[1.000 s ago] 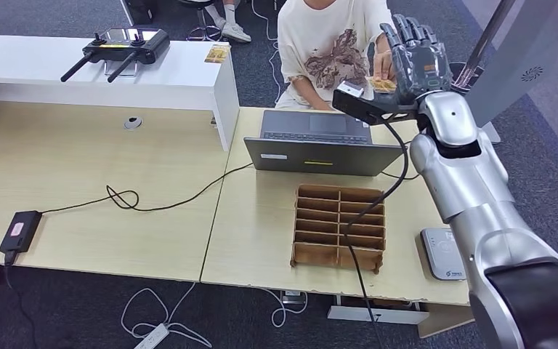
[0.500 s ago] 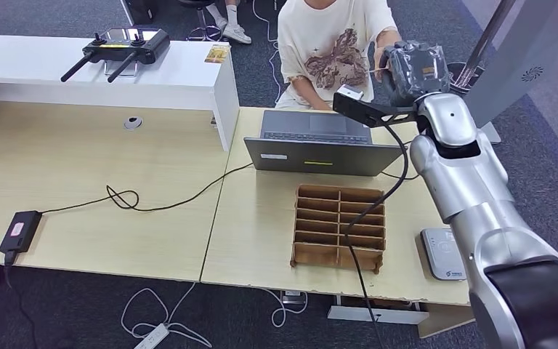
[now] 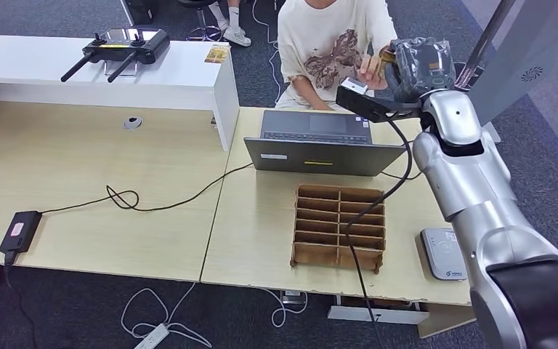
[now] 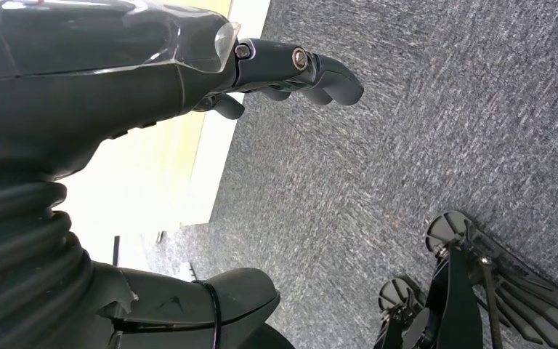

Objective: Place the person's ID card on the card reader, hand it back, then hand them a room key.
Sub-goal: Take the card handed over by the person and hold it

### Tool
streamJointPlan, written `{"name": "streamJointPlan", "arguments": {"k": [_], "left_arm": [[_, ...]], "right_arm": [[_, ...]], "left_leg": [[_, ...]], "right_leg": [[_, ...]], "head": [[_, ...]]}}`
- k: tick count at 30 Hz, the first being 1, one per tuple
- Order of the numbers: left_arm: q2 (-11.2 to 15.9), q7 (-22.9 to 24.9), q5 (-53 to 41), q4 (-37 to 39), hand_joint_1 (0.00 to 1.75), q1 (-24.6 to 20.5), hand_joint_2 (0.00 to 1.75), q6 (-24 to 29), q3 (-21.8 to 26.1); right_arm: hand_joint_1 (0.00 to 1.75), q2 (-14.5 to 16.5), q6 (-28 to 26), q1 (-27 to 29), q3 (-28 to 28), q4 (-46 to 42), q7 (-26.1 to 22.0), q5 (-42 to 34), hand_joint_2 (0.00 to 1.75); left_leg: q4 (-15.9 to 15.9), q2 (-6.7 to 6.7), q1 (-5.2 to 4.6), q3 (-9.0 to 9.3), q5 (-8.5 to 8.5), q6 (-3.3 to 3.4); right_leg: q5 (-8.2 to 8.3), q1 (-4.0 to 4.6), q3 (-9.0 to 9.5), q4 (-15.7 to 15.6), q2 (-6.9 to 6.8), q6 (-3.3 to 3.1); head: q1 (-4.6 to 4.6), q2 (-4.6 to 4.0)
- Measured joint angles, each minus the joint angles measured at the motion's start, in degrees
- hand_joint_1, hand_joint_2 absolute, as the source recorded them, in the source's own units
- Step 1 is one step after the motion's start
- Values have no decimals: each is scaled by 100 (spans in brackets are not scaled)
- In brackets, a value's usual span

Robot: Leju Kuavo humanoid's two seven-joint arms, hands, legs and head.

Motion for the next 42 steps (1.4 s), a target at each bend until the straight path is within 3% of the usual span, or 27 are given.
{"name": "streamJointPlan", "arguments": {"k": [7, 11, 17, 23, 31, 42], "left_arm": [[8, 0, 0, 0, 0, -1, 175, -7, -1], [8, 0, 10, 0, 0, -2, 175, 1, -1], [-3, 0, 76, 0, 0, -3, 175, 27, 1], [-26, 3, 125, 0, 0, 0, 175, 37, 3], [-47, 7, 171, 0, 0, 2, 175, 48, 10], [-76, 52, 228, 0, 0, -2, 175, 36, 47]], "right_arm": [[175, 2, -127, 109, -115, -55, -127, -213, 175], [175, 17, -95, 212, -304, -205, -459, -832, 175], [175, 70, 1151, 572, -979, -728, -1207, -3475, 175], [175, -42, 2146, 1024, -1507, -1420, -1353, -5639, 175], [175, -527, 2941, 1641, -1741, -2316, -1087, -7643, 175], [175, -1305, 3216, 2687, -1952, -3069, -1047, -8333, 175]], "left_leg": [[0, 0, 0, 0, 0, 0], [0, -1, 0, -1, 0, 0], [0, -5, 0, -1, 0, 0], [1, -5, -1, -1, -1, 1], [3, -6, -1, -2, -3, 3], [3, -8, 0, -2, -8, 4]], "right_leg": [[0, 0, 0, 0, 0, 0], [0, 0, 0, 0, 0, 0], [0, 0, 0, -1, -4, 0], [0, -1, 0, -4, -4, 0], [0, -1, 0, -6, -6, 1], [-2, 0, 0, -8, -8, 3]], "head": [[0, 0], [0, 0], [-1, 0], [0, 0], [0, 0], [-1, 0]]}}
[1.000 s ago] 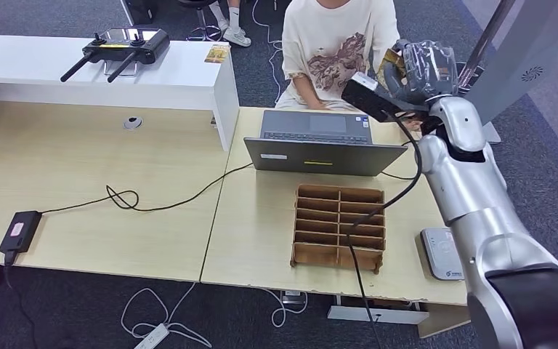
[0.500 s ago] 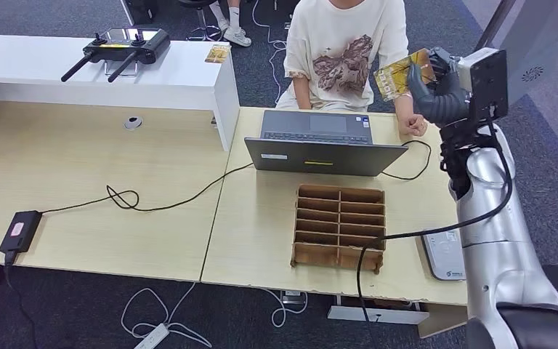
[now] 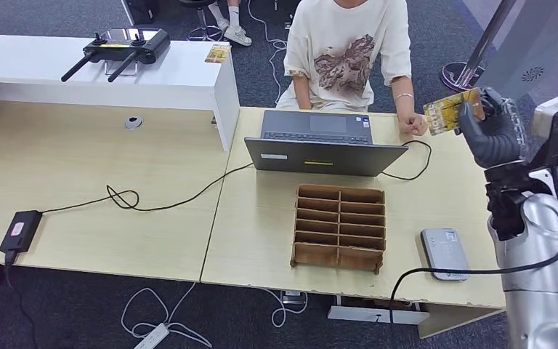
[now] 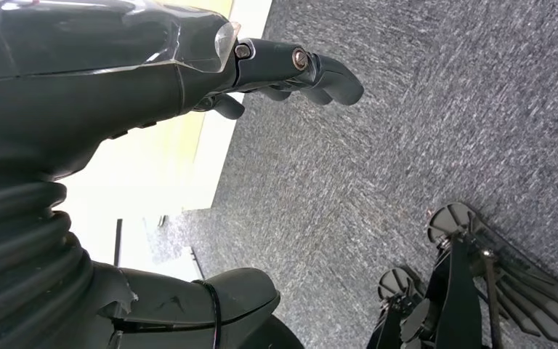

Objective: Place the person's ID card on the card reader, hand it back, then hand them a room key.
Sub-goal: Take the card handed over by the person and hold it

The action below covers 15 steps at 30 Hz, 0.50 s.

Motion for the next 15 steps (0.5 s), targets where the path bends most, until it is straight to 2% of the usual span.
{"name": "streamJointPlan", "arguments": {"k": [7, 15], "left_arm": [[-17, 1, 32, 0, 0, 1, 175, -26, 55], [-23, 1, 34, 0, 0, 0, 175, -26, 84]], "right_arm": [[175, -368, 234, 1085, -323, -414, -198, -253, 175], [175, -512, 253, 1406, -457, -603, -201, -270, 175]], "left_leg": [[0, 0, -1, -5, -8, 7], [0, 3, -1, -2, -8, 7]], "right_leg": [[-3, -1, -1, -1, 0, 4], [-3, -1, -1, 0, 2, 4]], "head": [[1, 0], [1, 0]]}}
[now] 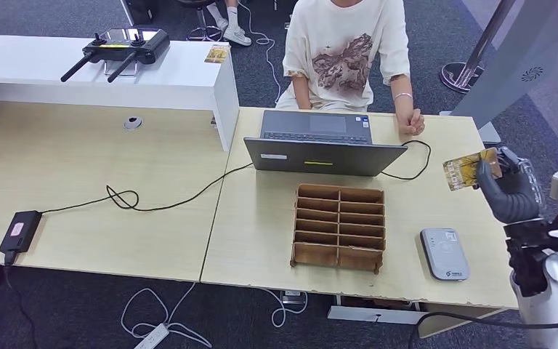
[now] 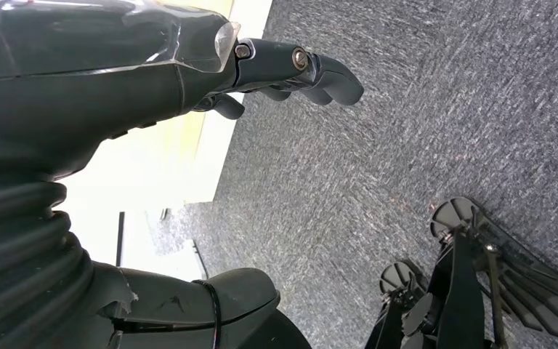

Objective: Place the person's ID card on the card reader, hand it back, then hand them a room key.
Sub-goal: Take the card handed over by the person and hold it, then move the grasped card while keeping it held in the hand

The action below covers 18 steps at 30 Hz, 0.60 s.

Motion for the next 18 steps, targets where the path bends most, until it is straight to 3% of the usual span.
{"name": "streamJointPlan", "arguments": {"k": [9, 18], "left_arm": [[-6, 2, -18, 0, 0, 1, 175, -26, 15], [-2, 0, -44, 0, 0, 5, 175, -73, 15]], "right_arm": [[175, -221, 597, 817, -264, -97, -135, -649, 175], [175, -278, 400, 1586, -501, -55, -238, -413, 175]], "left_leg": [[0, -9, 0, -3, -5, 6], [-1, -1, -1, -2, -12, 10]], "right_leg": [[-5, 0, 2, -3, -7, 5], [-8, -1, 2, -3, -4, 7]], "head": [[0, 0], [-1, 0]]}}
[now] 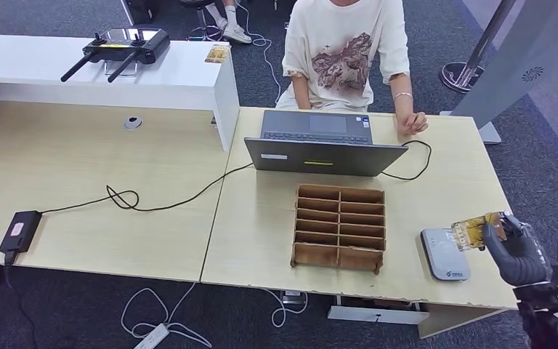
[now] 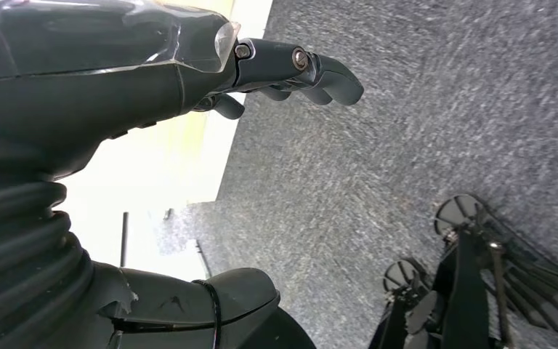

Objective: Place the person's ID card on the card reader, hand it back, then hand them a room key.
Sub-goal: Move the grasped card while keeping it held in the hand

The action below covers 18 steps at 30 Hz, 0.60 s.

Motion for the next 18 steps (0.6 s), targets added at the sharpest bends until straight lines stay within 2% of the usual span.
{"name": "streamJointPlan", "arguments": {"k": [2, 6, 18], "left_arm": [[0, 0, -2, 0, 0, -3, 175, -1, 0], [0, 0, -9, 0, 0, -2, 0, -14, 0], [-2, 0, 0, 0, 0, -3, 0, -27, 0]], "right_arm": [[175, 1, 2, 55, -60, 94, -39, -14, 175], [175, 1, -6, 137, -159, 253, -72, 9, 175], [175, 11, -880, -109, -161, 897, -71, 1153, 175]], "left_leg": [[0, 3, 0, 2, 0, 0], [0, 2, 0, 2, 0, 0], [0, 3, 0, 0, 1, 0]], "right_leg": [[0, 0, 0, 0, 2, 0], [0, 0, 0, 0, 2, 0], [0, -1, 0, 1, 2, 0]], "head": [[1, 0], [0, 0], [1, 0]]}}
